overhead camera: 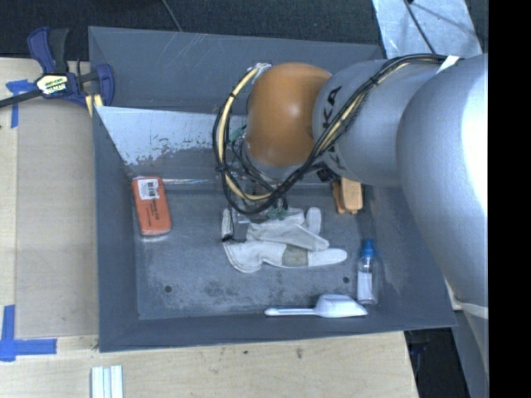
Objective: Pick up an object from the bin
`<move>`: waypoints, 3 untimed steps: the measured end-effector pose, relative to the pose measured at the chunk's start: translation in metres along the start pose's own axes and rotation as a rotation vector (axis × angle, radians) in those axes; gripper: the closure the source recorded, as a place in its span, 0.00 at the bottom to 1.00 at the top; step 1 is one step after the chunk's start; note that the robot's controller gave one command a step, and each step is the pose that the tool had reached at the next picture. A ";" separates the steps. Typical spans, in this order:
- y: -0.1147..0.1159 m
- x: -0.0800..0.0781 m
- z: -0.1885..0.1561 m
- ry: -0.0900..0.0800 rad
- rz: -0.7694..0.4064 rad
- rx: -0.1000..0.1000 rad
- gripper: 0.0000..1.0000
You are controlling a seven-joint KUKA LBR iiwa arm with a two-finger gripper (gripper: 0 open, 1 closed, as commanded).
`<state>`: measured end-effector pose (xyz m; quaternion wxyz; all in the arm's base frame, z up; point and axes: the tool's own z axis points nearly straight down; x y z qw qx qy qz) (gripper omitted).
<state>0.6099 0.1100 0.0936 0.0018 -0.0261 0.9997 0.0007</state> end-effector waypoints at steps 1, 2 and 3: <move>-0.032 0.017 0.020 0.000 -0.008 0.001 0.00; -0.046 0.018 0.023 0.000 -0.082 0.004 1.00; -0.042 0.014 0.023 -0.001 -0.105 0.003 1.00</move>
Offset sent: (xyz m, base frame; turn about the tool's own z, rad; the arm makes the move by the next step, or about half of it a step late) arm -0.0095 -0.0355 -0.0236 -0.1302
